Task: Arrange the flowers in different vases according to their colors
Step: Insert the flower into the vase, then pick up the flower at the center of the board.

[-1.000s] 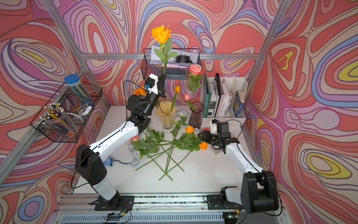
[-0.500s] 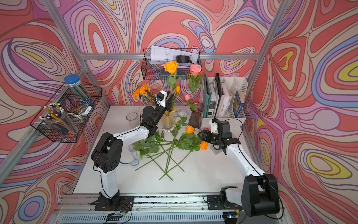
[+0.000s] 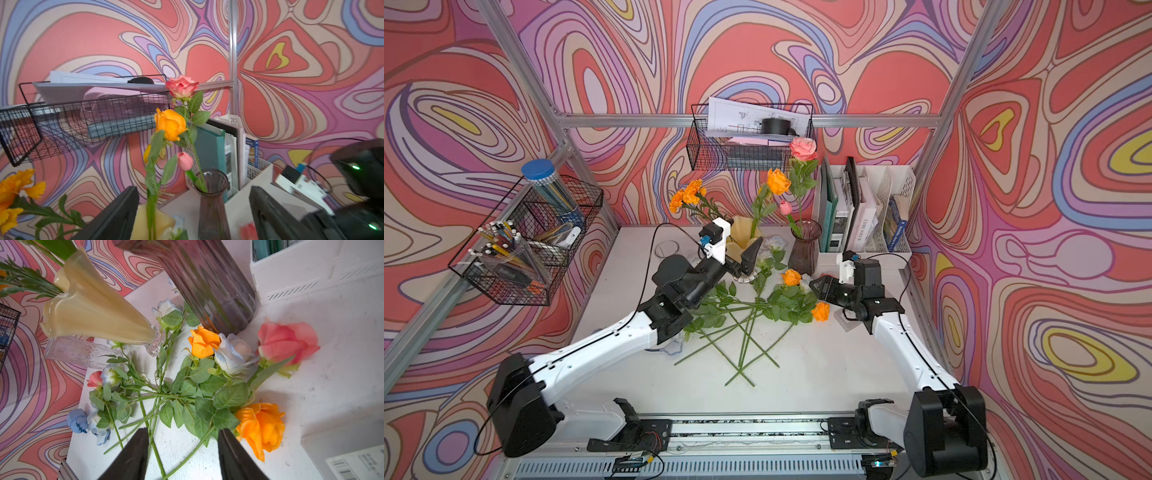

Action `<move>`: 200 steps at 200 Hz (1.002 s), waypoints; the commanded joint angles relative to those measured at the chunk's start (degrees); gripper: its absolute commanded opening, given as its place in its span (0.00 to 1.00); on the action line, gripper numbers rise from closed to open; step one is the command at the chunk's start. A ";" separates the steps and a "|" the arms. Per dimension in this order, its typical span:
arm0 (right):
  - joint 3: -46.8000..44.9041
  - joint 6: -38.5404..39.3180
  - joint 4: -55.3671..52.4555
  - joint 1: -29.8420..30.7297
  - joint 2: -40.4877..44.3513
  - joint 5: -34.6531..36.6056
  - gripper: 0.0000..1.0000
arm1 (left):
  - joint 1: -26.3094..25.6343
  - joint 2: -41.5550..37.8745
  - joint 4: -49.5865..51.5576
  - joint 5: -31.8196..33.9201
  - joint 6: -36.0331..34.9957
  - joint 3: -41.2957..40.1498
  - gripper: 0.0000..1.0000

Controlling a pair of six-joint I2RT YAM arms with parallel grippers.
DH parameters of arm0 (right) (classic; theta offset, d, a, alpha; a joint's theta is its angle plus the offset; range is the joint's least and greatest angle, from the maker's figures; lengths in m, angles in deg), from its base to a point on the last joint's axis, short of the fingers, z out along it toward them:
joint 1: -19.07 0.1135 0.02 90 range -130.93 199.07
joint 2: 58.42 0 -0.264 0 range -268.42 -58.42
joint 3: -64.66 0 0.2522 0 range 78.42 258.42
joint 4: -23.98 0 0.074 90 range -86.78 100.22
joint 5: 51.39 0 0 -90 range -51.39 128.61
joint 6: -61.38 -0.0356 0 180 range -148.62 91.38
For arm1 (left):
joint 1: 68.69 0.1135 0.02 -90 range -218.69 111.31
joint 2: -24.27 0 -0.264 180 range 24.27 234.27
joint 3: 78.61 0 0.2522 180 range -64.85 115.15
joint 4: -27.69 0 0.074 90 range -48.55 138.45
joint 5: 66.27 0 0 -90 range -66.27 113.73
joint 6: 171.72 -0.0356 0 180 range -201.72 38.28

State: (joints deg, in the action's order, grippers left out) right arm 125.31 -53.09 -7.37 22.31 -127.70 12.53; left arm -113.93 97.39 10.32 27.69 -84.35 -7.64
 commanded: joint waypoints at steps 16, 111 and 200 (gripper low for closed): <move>0.52 -4.03 -1.05 -3.26 -1.59 4.82 0.55 | -5.96 0.30 26.58 -6.17 6.49 -4.28 0.85; -1.65 -4.27 -0.14 -9.73 -2.88 2.68 0.56 | -9.17 30.69 51.99 -12.12 7.25 14.24 0.71; -3.57 -3.00 0.97 -10.01 -1.69 1.74 0.56 | -9.21 43.33 56.44 -6.16 7.90 24.52 0.65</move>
State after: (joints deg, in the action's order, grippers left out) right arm 122.74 -57.11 -7.17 12.69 -129.95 14.80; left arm -123.04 138.33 63.06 19.43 -76.77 14.43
